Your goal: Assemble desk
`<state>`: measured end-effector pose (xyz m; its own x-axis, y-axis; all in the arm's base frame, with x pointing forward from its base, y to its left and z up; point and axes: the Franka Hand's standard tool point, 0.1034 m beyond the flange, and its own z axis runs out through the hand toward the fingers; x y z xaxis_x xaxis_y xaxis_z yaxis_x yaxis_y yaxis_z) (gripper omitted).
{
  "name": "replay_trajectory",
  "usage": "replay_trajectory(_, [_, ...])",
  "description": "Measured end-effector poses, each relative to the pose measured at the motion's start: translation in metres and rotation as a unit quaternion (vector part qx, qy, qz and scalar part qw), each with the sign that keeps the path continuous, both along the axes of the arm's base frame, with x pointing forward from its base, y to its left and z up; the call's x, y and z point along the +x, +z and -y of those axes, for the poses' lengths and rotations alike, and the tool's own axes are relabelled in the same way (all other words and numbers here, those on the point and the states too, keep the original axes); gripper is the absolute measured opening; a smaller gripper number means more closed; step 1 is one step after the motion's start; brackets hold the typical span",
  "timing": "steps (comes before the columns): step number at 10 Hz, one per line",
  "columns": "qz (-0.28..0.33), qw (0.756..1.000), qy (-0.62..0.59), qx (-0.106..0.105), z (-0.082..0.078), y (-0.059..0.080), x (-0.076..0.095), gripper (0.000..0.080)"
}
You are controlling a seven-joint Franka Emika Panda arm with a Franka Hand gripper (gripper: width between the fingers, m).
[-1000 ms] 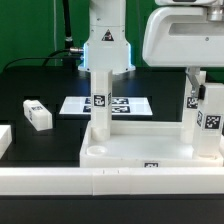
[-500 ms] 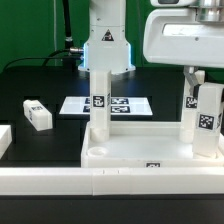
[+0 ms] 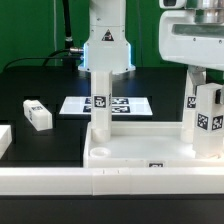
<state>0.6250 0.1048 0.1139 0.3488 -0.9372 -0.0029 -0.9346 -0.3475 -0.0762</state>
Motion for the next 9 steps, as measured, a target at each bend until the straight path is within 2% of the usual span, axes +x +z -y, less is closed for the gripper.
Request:
replay_trajectory(3, [-0.003,0.999,-0.051,0.003,0.0019,-0.0002,-0.0003,0.0287])
replay_trajectory(6, [-0.002,1.000,0.028,-0.005,0.0026,-0.0004,-0.0009,0.0622])
replay_trajectory(9, [0.002,0.979,0.203,-0.021,0.0021,-0.0003,-0.0008,0.0648])
